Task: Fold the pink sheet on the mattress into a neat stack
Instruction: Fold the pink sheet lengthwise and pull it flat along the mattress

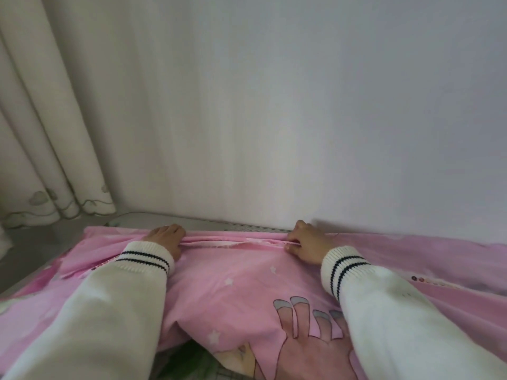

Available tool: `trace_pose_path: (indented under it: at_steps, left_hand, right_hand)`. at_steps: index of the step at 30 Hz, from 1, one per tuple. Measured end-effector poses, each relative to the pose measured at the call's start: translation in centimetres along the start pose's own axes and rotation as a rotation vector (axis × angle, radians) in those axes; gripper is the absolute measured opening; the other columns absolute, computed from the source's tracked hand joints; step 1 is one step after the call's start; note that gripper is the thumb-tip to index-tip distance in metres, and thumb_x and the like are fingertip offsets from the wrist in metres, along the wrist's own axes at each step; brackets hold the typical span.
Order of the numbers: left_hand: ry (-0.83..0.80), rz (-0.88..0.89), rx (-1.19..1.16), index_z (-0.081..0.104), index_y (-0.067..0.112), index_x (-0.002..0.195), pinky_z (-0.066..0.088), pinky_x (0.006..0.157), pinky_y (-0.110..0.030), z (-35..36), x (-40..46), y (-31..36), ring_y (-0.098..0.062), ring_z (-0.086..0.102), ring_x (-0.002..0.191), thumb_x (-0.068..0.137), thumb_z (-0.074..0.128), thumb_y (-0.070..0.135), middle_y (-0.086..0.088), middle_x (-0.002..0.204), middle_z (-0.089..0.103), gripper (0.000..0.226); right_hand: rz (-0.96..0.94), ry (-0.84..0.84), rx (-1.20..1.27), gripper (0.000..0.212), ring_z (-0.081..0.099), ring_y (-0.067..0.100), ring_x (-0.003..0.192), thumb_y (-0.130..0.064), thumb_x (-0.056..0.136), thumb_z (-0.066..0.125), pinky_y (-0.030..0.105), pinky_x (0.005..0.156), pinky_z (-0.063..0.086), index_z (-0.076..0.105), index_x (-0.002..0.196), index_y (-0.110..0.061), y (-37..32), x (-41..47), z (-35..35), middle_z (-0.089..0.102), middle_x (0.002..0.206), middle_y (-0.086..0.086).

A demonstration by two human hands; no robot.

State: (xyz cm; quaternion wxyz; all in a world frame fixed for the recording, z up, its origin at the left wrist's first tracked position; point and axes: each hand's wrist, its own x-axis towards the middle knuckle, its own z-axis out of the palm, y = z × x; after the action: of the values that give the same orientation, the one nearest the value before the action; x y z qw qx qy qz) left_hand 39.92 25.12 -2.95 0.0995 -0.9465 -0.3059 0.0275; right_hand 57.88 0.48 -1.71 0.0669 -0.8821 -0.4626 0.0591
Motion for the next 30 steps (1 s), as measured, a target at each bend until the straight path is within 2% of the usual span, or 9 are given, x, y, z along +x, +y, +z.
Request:
trace_pose_path:
  at_steps: [2, 4, 9, 12, 15, 19, 23, 27, 30]
  left_hand:
    - [0.003, 0.006, 0.032, 0.039, 0.014, 0.134, 0.028, 0.111, -0.029, -0.3, 0.1, 0.0, -0.023, 0.039, 0.131, 0.091, 0.044, 0.018, -0.008, 0.139, 0.038, 0.044]
    - [-0.006, -0.001, 0.041, 0.040, 0.016, 0.134, 0.030, 0.110, -0.029, -0.5, -0.2, -0.2, -0.024, 0.041, 0.129, 0.090, 0.045, 0.019, -0.009, 0.136, 0.040, 0.045]
    - [0.038, -0.017, 0.157, 0.042, 0.029, 0.132, 0.028, 0.109, -0.029, -2.0, -1.3, -0.7, -0.018, 0.047, 0.128, 0.091, 0.043, 0.024, 0.000, 0.134, 0.051, 0.042]
    - [0.101, -0.020, 0.281, 0.044, 0.034, 0.130, 0.025, 0.109, -0.028, -3.7, -2.5, -1.3, -0.012, 0.048, 0.127, 0.091, 0.042, 0.031, 0.007, 0.134, 0.054, 0.040]
    - [0.159, -0.033, 0.338, 0.046, 0.036, 0.129, 0.026, 0.107, -0.027, -5.7, -4.0, -1.9, -0.011, 0.049, 0.126, 0.090, 0.042, 0.034, 0.011, 0.133, 0.055, 0.039]
    - [0.228, -0.064, 0.287, 0.047, 0.034, 0.128, 0.028, 0.107, -0.026, -8.0, -5.9, -2.5, -0.013, 0.050, 0.124, 0.089, 0.042, 0.036, 0.008, 0.129, 0.057, 0.039]
    - [0.333, -0.095, 0.209, 0.041, 0.027, 0.131, 0.033, 0.104, -0.027, -10.5, -7.9, -2.9, -0.017, 0.046, 0.127, 0.091, 0.042, 0.027, 0.003, 0.133, 0.051, 0.040]
    - [0.434, -0.112, 0.161, 0.043, 0.021, 0.130, 0.036, 0.102, -0.029, -13.1, -9.9, -2.8, -0.019, 0.046, 0.126, 0.090, 0.043, 0.020, 0.000, 0.130, 0.051, 0.040]
    - [0.475, -0.114, 0.145, 0.043, 0.018, 0.128, 0.035, 0.100, -0.030, -14.9, -11.5, -3.0, -0.021, 0.046, 0.124, 0.089, 0.048, 0.019, -0.002, 0.128, 0.052, 0.040]
  right_hand:
    - [0.002, 0.000, 0.020, 0.028, 0.050, 0.029, 0.104, -0.030, 0.095, 0.046, 0.035, 0.090, 0.039, 0.063, 0.106, -0.010, -0.1, -0.3, -0.2, 0.037, 0.100, 0.006]
    - [0.000, -0.002, 0.044, 0.028, 0.051, 0.026, 0.092, -0.030, 0.095, 0.045, 0.032, 0.084, 0.039, 0.062, 0.107, -0.011, -0.2, -0.6, -0.4, 0.036, 0.098, 0.004]
    - [-0.001, 0.126, 0.022, 0.027, 0.060, 0.027, 0.101, -0.027, 0.095, 0.044, 0.030, 0.083, 0.042, 0.065, 0.104, -0.013, -0.8, -1.9, -1.7, 0.067, 0.104, 0.009]
    - [-0.005, 0.198, 0.042, 0.021, 0.060, 0.026, 0.094, -0.025, 0.096, 0.044, 0.032, 0.081, 0.042, 0.062, 0.091, -0.016, -1.1, -2.8, -3.1, 0.068, 0.106, 0.011]
    - [-0.023, 0.254, 0.070, 0.017, 0.049, 0.019, 0.079, -0.024, 0.096, 0.044, 0.028, 0.071, 0.034, 0.047, 0.080, -0.021, -1.4, -3.8, -4.4, 0.067, 0.100, 0.011]
    - [-0.027, 0.304, 0.117, 0.016, 0.049, 0.019, 0.079, -0.024, 0.097, 0.043, 0.028, 0.071, 0.036, 0.045, 0.082, -0.019, -1.9, -5.3, -5.7, 0.056, 0.088, 0.005]
    - [-0.024, 0.385, 0.146, 0.014, 0.058, 0.029, 0.094, -0.023, 0.098, 0.039, 0.037, 0.081, 0.045, 0.045, 0.086, -0.019, -2.6, -7.0, -7.4, 0.062, 0.101, 0.013]
    - [-0.007, 0.457, 0.102, 0.025, 0.058, 0.030, 0.095, -0.023, 0.100, 0.033, 0.037, 0.078, 0.042, 0.051, 0.099, -0.007, -3.0, -9.0, -9.0, 0.061, 0.105, 0.015]
    - [-0.021, 0.512, 0.048, 0.028, 0.059, 0.030, 0.094, -0.025, 0.100, 0.028, 0.036, 0.075, 0.041, 0.049, 0.103, -0.007, -3.6, -11.0, -10.1, 0.060, 0.106, 0.013]
